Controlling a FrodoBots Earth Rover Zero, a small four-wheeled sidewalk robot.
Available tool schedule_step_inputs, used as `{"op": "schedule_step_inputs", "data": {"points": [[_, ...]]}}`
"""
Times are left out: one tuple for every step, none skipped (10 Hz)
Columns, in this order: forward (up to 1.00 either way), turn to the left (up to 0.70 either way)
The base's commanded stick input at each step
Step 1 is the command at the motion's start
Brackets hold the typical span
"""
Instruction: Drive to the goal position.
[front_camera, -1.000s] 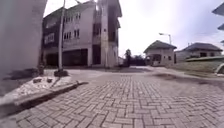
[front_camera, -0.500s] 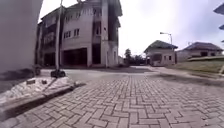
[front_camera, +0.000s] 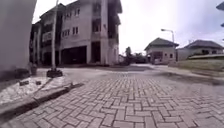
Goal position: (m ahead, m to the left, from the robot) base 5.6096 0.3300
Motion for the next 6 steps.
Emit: {"op": "schedule_step_inputs", "data": {"points": [[0.50, 0.00], [0.50, 0.00], [0.50, 0.00], [0.50, 0.00], [0.50, 0.00], [0.50, 0.00]]}}
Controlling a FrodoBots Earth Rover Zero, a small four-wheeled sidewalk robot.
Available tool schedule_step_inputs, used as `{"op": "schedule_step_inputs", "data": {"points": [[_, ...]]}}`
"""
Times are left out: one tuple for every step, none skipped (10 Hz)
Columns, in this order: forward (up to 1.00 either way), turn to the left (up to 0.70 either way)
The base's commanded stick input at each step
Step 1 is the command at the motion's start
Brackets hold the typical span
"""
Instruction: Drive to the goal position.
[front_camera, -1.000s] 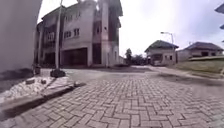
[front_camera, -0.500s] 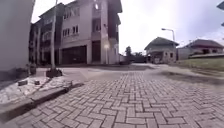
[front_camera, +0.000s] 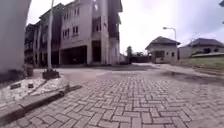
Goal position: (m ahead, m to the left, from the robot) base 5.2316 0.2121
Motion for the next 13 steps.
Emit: {"op": "schedule_step_inputs", "data": {"points": [[0.50, 0.00], [0.50, 0.00], [0.50, 0.00], [0.50, 0.00], [0.50, 0.00], [0.50, 0.00], [0.50, 0.00], [0.50, 0.00], [0.50, 0.00], [0.50, 0.00], [0.50, 0.00], [0.50, 0.24], [0.50, 0.50]]}}
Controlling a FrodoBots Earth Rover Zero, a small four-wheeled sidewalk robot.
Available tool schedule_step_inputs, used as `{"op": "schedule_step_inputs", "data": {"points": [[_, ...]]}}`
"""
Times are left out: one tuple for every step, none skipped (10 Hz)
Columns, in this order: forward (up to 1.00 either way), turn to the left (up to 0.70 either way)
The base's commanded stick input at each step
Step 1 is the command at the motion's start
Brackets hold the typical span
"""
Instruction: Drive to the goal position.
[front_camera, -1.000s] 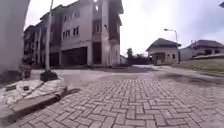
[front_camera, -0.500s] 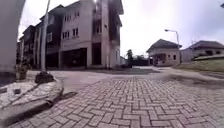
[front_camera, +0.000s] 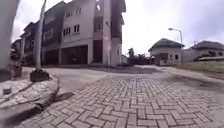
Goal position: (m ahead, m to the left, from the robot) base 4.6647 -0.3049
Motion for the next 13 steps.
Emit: {"op": "schedule_step_inputs", "data": {"points": [[0.50, 0.50], [0.50, 0.50], [0.50, 0.00], [0.50, 0.00], [0.50, 0.00], [0.50, 0.00], [0.50, 0.00], [0.50, 0.00], [0.50, 0.00], [0.50, 0.00], [0.50, 0.00], [0.50, 0.00], [0.50, 0.00]]}}
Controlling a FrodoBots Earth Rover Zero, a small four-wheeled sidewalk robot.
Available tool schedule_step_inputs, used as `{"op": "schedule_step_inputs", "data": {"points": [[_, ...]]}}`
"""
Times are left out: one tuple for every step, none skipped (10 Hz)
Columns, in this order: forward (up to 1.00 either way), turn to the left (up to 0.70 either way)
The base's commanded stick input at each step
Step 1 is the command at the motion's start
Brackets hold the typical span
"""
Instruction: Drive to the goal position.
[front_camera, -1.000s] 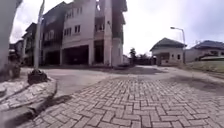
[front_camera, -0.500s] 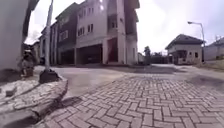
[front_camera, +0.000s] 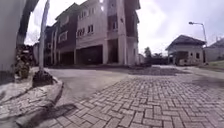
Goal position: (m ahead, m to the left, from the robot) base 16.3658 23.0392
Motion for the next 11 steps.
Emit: {"op": "schedule_step_inputs", "data": {"points": [[0.50, 0.00], [0.50, 0.00], [0.50, 0.00], [0.50, 0.00], [0.50, 0.00], [0.50, 0.00], [0.50, 0.00], [0.50, 0.01], [0.50, 0.14], [0.50, 0.50], [0.50, 0.50]]}}
